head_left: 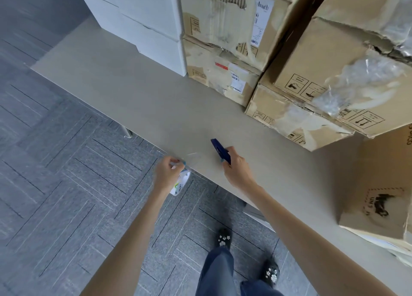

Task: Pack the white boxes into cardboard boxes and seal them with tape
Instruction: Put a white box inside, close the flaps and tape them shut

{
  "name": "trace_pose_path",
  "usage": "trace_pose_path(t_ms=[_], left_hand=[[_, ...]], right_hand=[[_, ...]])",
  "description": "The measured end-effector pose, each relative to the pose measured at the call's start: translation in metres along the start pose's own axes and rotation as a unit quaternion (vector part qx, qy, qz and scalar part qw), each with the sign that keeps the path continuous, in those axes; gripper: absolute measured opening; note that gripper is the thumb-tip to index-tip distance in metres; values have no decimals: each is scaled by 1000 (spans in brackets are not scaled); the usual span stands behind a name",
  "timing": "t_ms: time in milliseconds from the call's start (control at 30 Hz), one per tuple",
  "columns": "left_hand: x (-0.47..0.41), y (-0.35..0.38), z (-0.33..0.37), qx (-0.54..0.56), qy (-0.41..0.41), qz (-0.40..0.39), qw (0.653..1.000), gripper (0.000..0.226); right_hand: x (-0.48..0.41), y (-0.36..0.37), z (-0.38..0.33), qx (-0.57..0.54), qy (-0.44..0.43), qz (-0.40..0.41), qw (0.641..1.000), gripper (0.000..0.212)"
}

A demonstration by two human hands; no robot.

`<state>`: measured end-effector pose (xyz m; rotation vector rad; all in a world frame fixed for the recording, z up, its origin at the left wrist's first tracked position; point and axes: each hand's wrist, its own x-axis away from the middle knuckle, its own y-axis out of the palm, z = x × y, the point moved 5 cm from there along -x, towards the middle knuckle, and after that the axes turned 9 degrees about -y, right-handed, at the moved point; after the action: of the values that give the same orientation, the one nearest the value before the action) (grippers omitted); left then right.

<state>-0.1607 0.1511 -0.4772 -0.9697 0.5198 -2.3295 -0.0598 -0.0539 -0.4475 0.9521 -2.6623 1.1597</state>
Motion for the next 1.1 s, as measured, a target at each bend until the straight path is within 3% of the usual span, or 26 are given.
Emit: trace_pose_path(t_ms=[200, 333, 500, 700, 900, 1100], left_hand=[[19, -2, 34, -142, 69, 51, 986, 12], [33, -1, 51, -161, 111, 54, 979, 8], [47, -8, 64, -96, 142, 6, 985, 13], [62, -30, 95, 11, 163, -90, 982, 10], [83, -30, 135, -42, 191, -158, 968, 8], [126, 6, 169, -99, 208, -311, 922, 25]], right_hand=[[-13, 0, -6, -14, 42, 3, 999, 17], [-21, 5, -6, -162, 110, 8, 981, 24], [-19, 0, -21, -368, 156, -16, 917, 33], [-6, -19, -32, -468, 148, -84, 867, 20], [18, -70, -41, -414, 104, -23, 904, 9], [79, -141, -18, -379, 93, 118, 913, 7]])
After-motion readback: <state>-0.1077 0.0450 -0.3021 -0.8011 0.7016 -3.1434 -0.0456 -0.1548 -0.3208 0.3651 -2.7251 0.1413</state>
